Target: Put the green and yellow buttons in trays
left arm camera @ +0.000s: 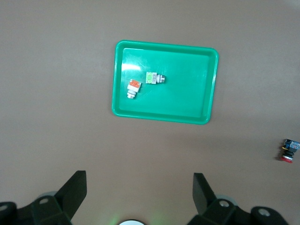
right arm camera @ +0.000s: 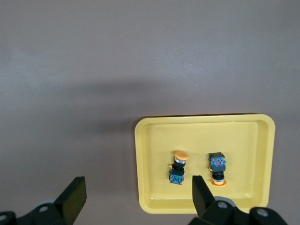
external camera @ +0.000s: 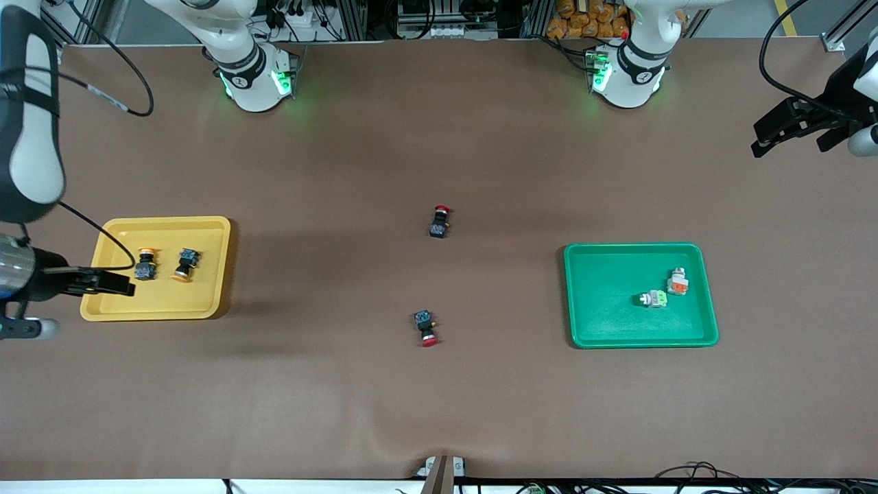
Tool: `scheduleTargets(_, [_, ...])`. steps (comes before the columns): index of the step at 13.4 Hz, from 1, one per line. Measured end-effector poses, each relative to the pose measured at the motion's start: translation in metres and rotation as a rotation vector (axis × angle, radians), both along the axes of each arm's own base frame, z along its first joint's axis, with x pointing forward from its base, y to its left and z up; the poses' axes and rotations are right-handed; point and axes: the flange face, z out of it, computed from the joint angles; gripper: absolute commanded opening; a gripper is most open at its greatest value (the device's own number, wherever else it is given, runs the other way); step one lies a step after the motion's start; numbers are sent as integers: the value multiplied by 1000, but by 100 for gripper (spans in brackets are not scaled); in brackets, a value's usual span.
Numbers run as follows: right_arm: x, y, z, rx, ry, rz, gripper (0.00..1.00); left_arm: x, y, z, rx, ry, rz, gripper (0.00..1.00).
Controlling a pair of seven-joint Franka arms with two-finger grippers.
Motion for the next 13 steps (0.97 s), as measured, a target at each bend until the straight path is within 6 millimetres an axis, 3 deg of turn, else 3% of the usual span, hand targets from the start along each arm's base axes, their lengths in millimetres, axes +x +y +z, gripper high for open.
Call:
scheduleTargets(3, [-13, 11, 38, 1, 31, 4, 100, -3, -4, -2, -2, 23, 41, 100])
scheduleTargets(7, [-67, 55, 131, -11, 9, 44, 100, -5, -6, -4, -11, 42, 117, 100])
scheduleTargets(8, [-79, 62, 146, -18, -2, 30, 100, -5, -6, -4, -11, 42, 123, 100])
scheduleTargets(10, [-94, 65, 152, -28, 2, 12, 100, -5, -4, -5, -11, 43, 131, 100])
scheduleTargets(13, [-106, 64, 134, -41, -6, -15, 100, -5, -4, -5, -11, 45, 133, 100])
